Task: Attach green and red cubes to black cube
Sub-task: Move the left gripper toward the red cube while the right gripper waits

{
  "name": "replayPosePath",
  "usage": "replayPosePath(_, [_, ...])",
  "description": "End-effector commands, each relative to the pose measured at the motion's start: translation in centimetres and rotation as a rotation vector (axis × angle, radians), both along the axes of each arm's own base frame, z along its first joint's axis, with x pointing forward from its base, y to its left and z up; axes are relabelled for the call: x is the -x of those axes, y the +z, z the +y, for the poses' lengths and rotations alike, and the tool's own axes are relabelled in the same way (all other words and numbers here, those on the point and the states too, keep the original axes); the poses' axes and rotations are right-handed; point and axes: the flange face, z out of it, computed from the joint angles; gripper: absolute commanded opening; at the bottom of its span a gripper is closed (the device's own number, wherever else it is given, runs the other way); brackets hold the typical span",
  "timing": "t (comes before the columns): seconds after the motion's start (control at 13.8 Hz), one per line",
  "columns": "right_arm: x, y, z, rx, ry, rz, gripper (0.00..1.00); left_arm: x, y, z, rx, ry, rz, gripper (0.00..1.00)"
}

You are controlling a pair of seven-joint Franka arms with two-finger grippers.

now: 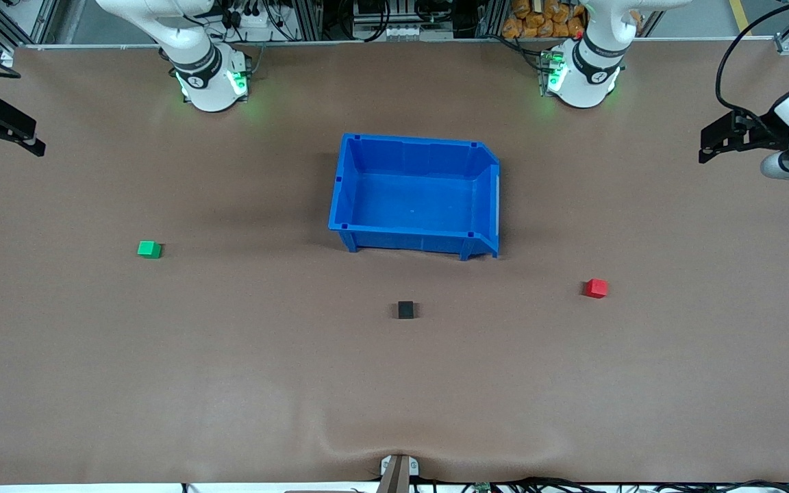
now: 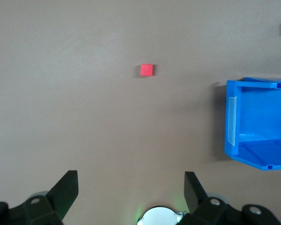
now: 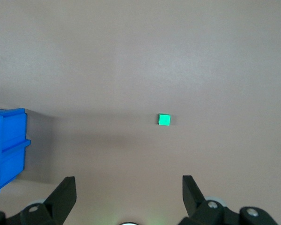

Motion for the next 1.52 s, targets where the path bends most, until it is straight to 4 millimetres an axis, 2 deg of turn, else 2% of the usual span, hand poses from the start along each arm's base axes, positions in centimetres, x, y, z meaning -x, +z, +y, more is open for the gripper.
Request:
replayPosePath(0.0, [0.5, 0.6, -0.1, 0.009, 0.005, -0.003, 1.00, 0.2, 0.8, -0.3, 0.002, -0.050, -0.017, 1.00])
replayPosePath(0.36, [0.2, 0.3, -0.4, -0.003, -0.007, -0.001, 1.00, 0.1, 0.9, -0.3, 0.008, -0.054, -0.018, 1.00])
replayPosePath(0.79, [-0.4, -0.1, -1.0, -0.001, -0.015, 0.006, 1.00, -0.8, -0.7, -0.4, 0.001, -0.055, 0.006, 1.00])
replayPosePath(0.94, [-1.5, -1.5, -1.2, 0.005, -0.016, 0.030, 1.00, -2.3, -2.8, -0.5, 0.005, -0.039, 0.031, 1.00])
replayPosePath(1.23, [-2.0, -2.0, -1.5, 0.014, -0.024, 0.034, 1.00, -4.5, -5.2, 0.1, 0.005, -0.028, 0.025, 1.00])
replayPosePath(1.37, [-2.3, -2.5, -1.7, 0.014, -0.026, 0.043, 1.00, -5.3, -5.7, -0.4, 0.004, -0.038, -0.002, 1.00])
replayPosePath(1.44, [-2.6, -3.0, -1.7, 0.017, -0.026, 0.051, 1.00, -5.9, -7.0, -0.5, 0.006, -0.040, 0.011, 1.00])
